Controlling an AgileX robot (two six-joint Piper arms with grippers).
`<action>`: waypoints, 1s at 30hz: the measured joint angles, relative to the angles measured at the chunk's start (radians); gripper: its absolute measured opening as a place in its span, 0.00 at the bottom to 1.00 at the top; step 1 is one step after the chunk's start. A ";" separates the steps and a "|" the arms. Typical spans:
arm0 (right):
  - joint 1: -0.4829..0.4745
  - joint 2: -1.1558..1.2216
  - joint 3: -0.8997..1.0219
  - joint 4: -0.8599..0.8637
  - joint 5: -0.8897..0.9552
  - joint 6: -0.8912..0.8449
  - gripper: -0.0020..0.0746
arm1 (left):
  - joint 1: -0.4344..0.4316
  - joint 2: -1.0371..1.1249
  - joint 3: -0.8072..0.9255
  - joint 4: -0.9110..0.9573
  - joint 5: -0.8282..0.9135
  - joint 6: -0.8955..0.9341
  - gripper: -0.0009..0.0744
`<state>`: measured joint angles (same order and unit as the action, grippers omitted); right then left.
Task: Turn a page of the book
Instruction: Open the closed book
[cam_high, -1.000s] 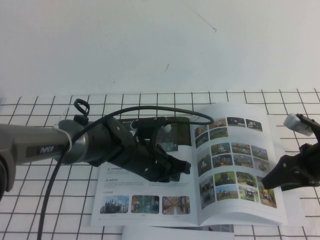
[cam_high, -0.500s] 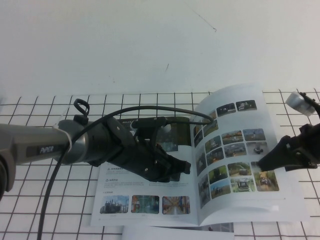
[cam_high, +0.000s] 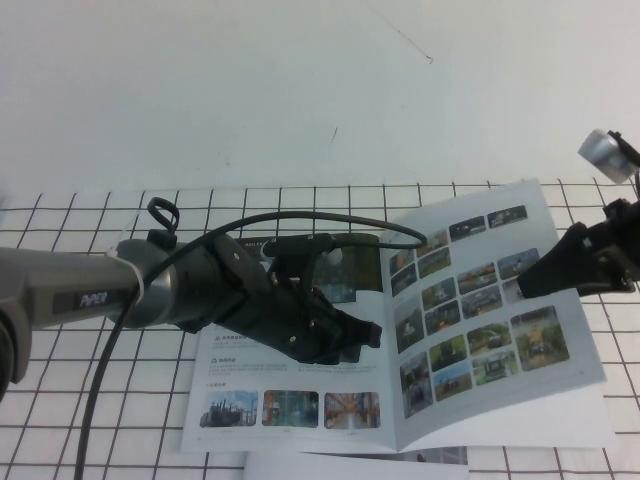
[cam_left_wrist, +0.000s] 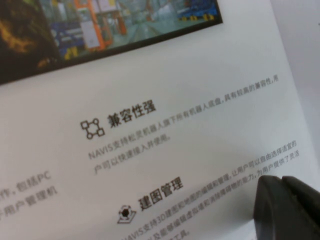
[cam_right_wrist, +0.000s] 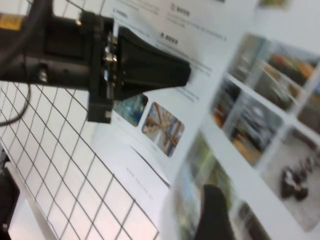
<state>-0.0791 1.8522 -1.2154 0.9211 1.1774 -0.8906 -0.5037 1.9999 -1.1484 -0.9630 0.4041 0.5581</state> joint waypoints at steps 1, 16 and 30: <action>0.000 -0.009 -0.010 0.000 0.002 0.005 0.62 | 0.000 0.000 0.000 0.000 0.000 0.000 0.01; 0.027 -0.037 -0.039 0.186 0.011 -0.005 0.62 | 0.000 0.000 -0.002 -0.006 0.000 0.002 0.01; 0.200 -0.037 -0.041 0.271 -0.065 -0.085 0.62 | 0.074 -0.135 0.004 0.001 0.030 -0.001 0.01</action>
<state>0.1204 1.8151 -1.2560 1.1926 1.1127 -0.9755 -0.4298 1.8648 -1.1448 -0.9620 0.4338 0.5574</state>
